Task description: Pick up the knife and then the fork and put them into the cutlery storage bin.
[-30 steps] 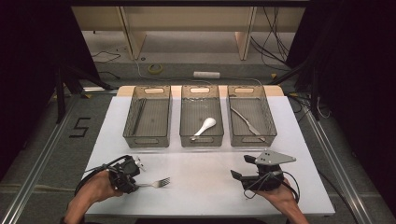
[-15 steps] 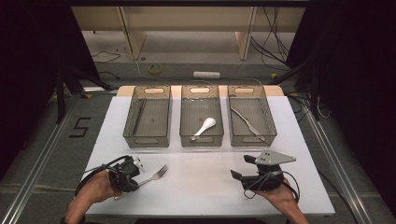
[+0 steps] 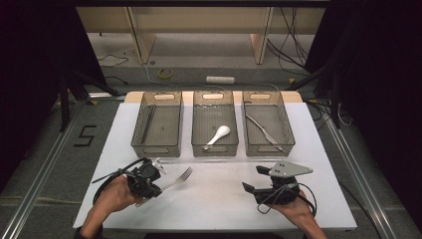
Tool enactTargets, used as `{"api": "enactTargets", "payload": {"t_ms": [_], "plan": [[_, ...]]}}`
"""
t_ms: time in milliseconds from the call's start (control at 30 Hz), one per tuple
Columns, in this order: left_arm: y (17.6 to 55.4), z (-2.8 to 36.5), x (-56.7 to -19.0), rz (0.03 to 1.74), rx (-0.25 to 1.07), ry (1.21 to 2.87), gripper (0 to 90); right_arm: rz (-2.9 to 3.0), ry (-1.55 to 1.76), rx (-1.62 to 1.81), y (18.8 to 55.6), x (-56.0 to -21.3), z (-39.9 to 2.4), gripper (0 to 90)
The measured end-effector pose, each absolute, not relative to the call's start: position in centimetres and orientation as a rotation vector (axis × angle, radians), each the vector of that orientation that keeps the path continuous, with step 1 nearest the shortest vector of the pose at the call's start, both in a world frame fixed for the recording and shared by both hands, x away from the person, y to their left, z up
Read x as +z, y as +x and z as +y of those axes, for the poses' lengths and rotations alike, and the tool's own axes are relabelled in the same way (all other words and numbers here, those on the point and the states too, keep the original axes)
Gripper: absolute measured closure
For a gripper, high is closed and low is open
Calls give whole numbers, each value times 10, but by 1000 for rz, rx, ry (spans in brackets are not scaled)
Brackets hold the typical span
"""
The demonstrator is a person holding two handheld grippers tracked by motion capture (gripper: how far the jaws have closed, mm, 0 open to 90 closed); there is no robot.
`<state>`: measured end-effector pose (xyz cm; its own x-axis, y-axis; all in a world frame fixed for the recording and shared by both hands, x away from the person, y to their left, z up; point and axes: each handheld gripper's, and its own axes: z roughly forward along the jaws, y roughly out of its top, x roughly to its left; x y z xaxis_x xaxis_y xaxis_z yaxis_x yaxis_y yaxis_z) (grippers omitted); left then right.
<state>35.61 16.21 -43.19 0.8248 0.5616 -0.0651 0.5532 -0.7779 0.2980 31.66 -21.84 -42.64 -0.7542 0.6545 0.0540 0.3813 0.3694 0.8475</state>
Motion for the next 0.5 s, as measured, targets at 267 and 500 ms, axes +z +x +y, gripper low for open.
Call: {"api": "enactTargets", "payload": {"t_ms": [267,500], "plan": [[364,120,-429,751,-43,2718,823,2372,742,1325,305,-423,-194,269],[372,80,-422,649,-78,2740,823,2420,549,1235,298,-427,-169,269]]}}
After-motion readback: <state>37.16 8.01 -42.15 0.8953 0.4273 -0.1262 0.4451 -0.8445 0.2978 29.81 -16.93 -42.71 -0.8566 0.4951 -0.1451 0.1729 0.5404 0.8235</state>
